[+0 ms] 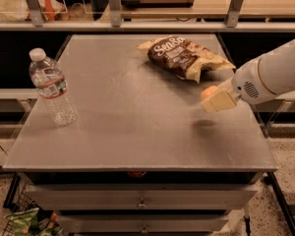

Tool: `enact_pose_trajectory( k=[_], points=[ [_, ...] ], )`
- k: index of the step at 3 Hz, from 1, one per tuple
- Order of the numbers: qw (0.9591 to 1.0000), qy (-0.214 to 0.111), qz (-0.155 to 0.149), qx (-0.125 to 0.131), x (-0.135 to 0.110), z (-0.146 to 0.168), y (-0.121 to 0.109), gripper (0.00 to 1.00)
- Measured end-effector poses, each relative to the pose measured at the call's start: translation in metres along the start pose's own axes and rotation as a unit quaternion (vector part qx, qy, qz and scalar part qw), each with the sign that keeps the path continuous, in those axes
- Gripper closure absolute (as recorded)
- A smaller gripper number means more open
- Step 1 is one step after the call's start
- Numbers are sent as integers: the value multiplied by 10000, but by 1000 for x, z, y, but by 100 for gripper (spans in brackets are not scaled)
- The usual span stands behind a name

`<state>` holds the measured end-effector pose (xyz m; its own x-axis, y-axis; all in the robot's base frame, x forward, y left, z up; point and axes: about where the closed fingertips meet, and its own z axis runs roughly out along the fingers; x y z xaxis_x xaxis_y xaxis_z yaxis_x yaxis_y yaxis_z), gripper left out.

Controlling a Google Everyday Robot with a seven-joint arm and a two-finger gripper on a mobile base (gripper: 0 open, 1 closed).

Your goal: Move orange near brown chip bag

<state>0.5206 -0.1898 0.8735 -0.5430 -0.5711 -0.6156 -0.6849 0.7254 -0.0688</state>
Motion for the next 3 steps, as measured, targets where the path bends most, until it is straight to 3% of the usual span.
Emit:
enact_pose_trajectory(
  k=[1, 3],
  points=[
    [9988, -454, -12, 164, -31, 13, -27, 100],
    [9984, -486, -294, -64, -57, 83, -48, 100]
  ],
)
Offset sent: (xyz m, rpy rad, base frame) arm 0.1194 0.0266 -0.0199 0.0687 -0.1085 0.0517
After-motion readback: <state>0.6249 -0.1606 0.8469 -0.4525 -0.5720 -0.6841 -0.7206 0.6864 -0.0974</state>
